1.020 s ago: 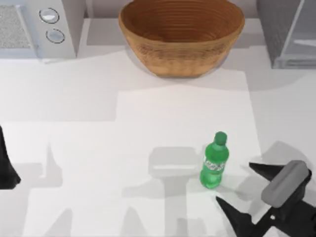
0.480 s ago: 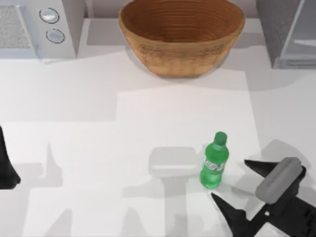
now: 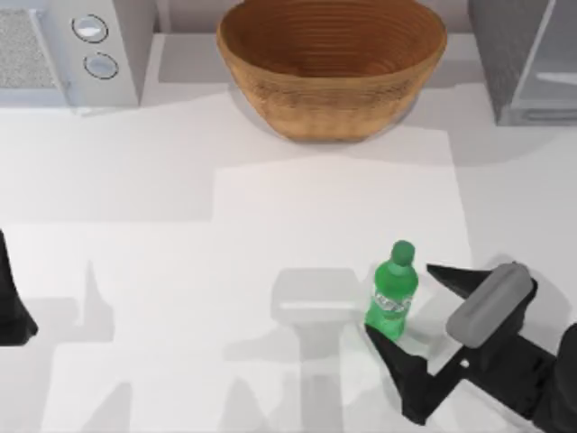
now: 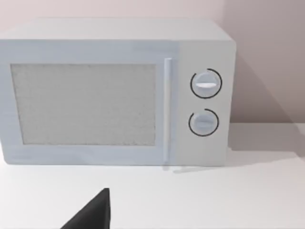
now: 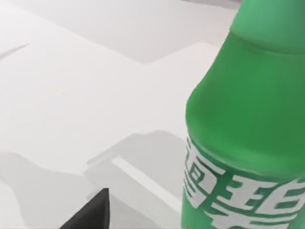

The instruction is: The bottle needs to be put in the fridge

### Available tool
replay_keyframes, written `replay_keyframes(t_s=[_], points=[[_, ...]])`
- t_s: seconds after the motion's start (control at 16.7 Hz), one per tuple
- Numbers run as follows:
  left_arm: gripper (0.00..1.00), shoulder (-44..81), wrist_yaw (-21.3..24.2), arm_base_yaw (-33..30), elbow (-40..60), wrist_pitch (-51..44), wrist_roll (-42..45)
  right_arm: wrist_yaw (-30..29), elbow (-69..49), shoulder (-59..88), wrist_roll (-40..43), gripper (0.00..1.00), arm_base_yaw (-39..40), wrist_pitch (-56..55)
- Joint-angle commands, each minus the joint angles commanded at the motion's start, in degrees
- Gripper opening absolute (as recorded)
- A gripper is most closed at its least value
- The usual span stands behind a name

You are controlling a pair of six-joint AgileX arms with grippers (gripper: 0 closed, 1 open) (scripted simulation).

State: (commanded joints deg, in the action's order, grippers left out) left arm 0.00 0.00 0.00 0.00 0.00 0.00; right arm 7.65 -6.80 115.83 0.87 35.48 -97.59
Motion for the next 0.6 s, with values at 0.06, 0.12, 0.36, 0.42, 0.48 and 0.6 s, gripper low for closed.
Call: replay_keyframes(t_s=[0.06, 0.12, 0.36, 0.42, 0.48, 0.6], points=[[1.00, 0.00, 0.00, 0.00, 0.00, 0.00, 0.00, -0.18, -0.74, 0.15, -0.03, 1.00, 0.18, 0.59], [1.00, 0.00, 0.00, 0.00, 0.00, 0.00, 0.00, -0.36, -1.48, 0.31, -0.07, 1.00, 0.36, 1.17], [1.00, 0.00, 0.00, 0.00, 0.00, 0.00, 0.00, -1.00, -4.12, 0.87, -0.21, 1.00, 1.00, 3.25], [1.00, 0.00, 0.00, 0.00, 0.00, 0.00, 0.00, -1.12, -4.66, 0.98, -0.23, 1.00, 1.13, 3.67], [1.00, 0.00, 0.00, 0.00, 0.00, 0.00, 0.00, -1.24, -5.12, 1.08, -0.25, 1.00, 1.25, 4.03], [1.00, 0.00, 0.00, 0.00, 0.00, 0.00, 0.00, -1.40, -5.80, 1.22, -0.28, 1.00, 1.41, 4.56]])
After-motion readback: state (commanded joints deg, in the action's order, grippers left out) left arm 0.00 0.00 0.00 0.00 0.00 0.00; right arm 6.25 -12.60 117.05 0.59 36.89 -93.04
